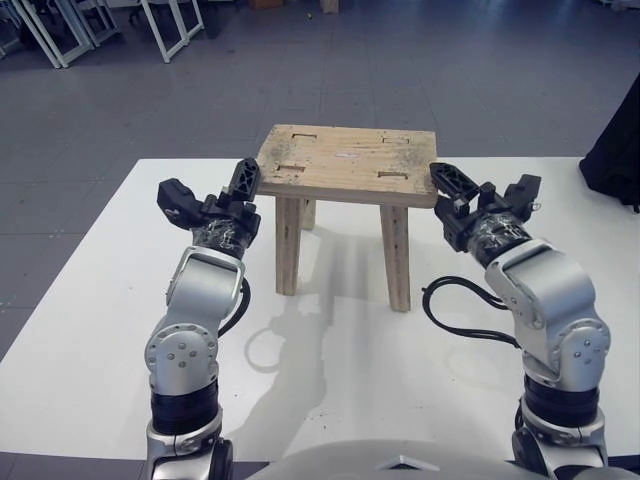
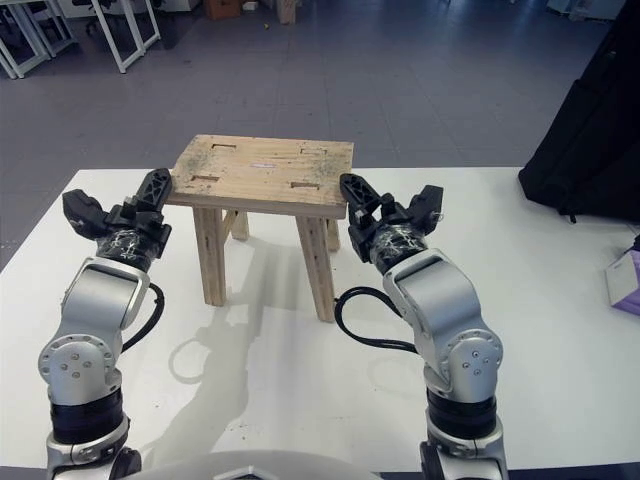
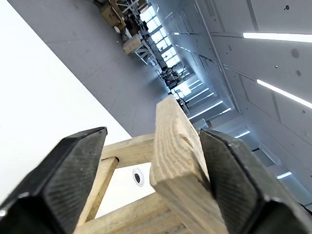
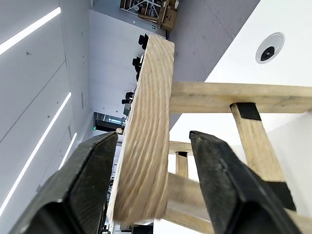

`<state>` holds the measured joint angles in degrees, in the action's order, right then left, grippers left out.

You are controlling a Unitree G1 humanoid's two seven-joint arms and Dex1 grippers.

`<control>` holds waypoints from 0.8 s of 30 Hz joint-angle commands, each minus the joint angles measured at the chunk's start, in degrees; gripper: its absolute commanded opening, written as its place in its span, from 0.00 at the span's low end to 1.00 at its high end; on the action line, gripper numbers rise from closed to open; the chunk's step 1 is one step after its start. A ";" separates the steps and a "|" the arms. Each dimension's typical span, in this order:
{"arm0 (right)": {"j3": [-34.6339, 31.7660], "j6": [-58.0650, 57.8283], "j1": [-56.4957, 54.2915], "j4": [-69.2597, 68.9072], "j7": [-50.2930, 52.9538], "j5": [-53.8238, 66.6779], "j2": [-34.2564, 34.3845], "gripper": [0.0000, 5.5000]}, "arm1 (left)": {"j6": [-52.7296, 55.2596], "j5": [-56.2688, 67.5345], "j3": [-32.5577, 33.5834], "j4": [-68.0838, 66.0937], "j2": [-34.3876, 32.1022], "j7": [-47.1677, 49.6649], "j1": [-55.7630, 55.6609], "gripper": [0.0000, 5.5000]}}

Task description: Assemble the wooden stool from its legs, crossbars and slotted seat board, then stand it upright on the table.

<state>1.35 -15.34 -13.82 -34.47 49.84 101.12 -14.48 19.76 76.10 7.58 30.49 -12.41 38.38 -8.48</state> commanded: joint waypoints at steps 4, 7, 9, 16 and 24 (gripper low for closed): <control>-1.70 -5.54 3.16 3.67 -11.66 -11.73 -4.39 0.70 | 2.59 -5.10 0.08 3.29 -1.05 -3.22 2.61 0.67; -1.50 -7.35 4.25 4.28 -21.65 -22.07 -7.25 0.70 | 5.12 -8.60 -1.80 4.45 -2.71 -7.21 2.67 0.67; -2.31 -7.80 3.03 4.83 -25.37 -25.63 -7.86 0.70 | 6.35 -9.75 -2.58 4.60 -2.97 -8.98 2.42 0.67; -1.95 -12.94 -2.78 -1.26 -41.19 -32.13 -13.76 0.70 | 8.88 -17.35 -3.56 6.55 -6.73 -18.44 2.70 0.67; 0.28 -14.92 -6.13 -3.21 -52.52 -43.42 -16.15 0.70 | 12.97 -29.43 -13.66 10.36 -9.44 -27.78 3.55 0.67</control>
<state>0.86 -29.06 -19.15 -36.58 -0.74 59.79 -29.64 31.18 48.22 -4.87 40.06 -21.32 12.44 -5.38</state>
